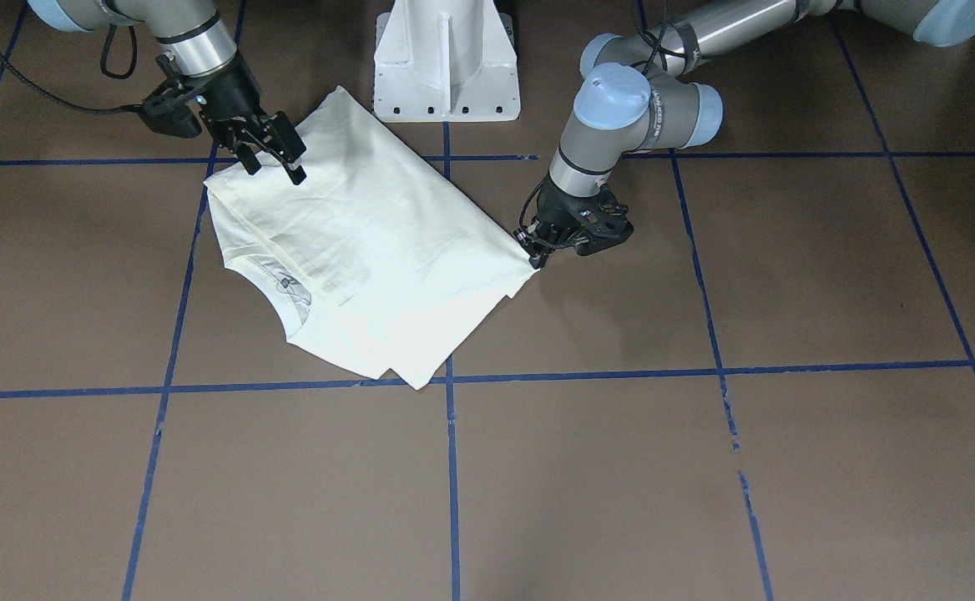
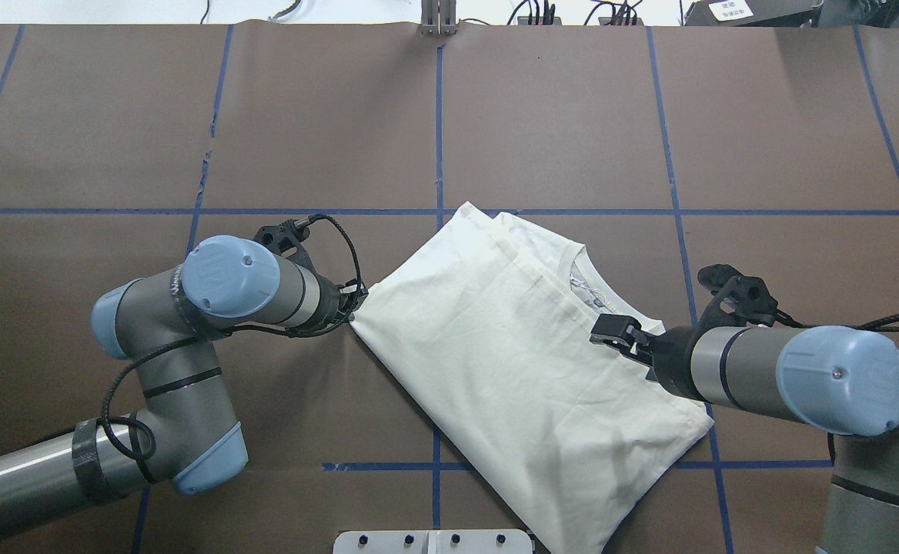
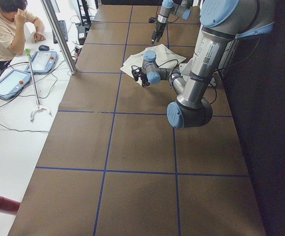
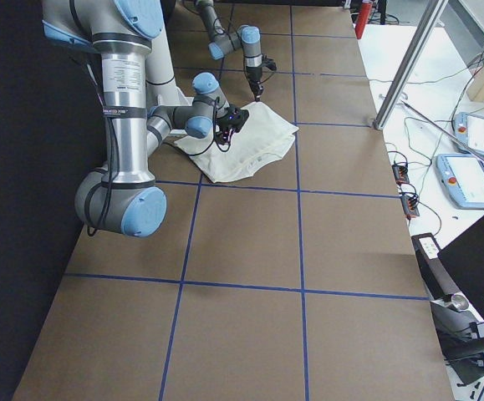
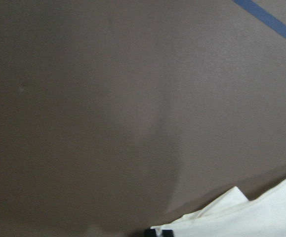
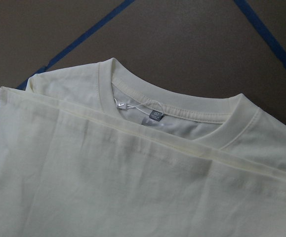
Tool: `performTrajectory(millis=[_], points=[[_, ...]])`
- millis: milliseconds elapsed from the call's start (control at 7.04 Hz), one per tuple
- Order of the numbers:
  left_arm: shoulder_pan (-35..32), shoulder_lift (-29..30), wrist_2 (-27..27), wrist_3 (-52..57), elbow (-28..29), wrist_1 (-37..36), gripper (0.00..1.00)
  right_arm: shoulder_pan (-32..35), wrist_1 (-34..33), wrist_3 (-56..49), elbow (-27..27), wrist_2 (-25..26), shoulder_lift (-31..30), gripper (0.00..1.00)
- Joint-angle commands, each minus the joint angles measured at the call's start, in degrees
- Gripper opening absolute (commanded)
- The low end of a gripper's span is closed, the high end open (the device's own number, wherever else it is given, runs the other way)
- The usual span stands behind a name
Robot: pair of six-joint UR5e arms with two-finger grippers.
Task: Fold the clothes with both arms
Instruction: 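Grasp the shirt's far corner with the left gripper while right holds the collar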
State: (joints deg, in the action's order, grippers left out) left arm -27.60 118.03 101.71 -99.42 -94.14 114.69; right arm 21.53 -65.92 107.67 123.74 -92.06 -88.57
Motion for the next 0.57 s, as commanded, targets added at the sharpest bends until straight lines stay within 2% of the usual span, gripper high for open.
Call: performTrajectory(millis=[0, 142, 284, 426], points=[[-4.54, 0.71, -1.51, 6.05, 0.10, 0.01, 0.00, 0.00, 0.00, 0.00, 0.01, 0.12, 0.06, 1.00], [-7.88, 1.23, -1.42, 9.99, 1.23, 0.45, 0.00, 0.00, 0.00, 0.09, 0.18, 0.47, 0.15, 1.00], [-10.78, 6.46, -1.51, 10.29, 7.77, 0.36, 0.00, -0.09, 0.00, 0.09, 0.27, 0.65, 0.24, 1.00], [-12.98, 12.34, -4.64, 9.69, 16.36, 2.89, 0.00, 0.00, 0.09, 0.44, 0.45, 0.91, 1.37, 1.00]])
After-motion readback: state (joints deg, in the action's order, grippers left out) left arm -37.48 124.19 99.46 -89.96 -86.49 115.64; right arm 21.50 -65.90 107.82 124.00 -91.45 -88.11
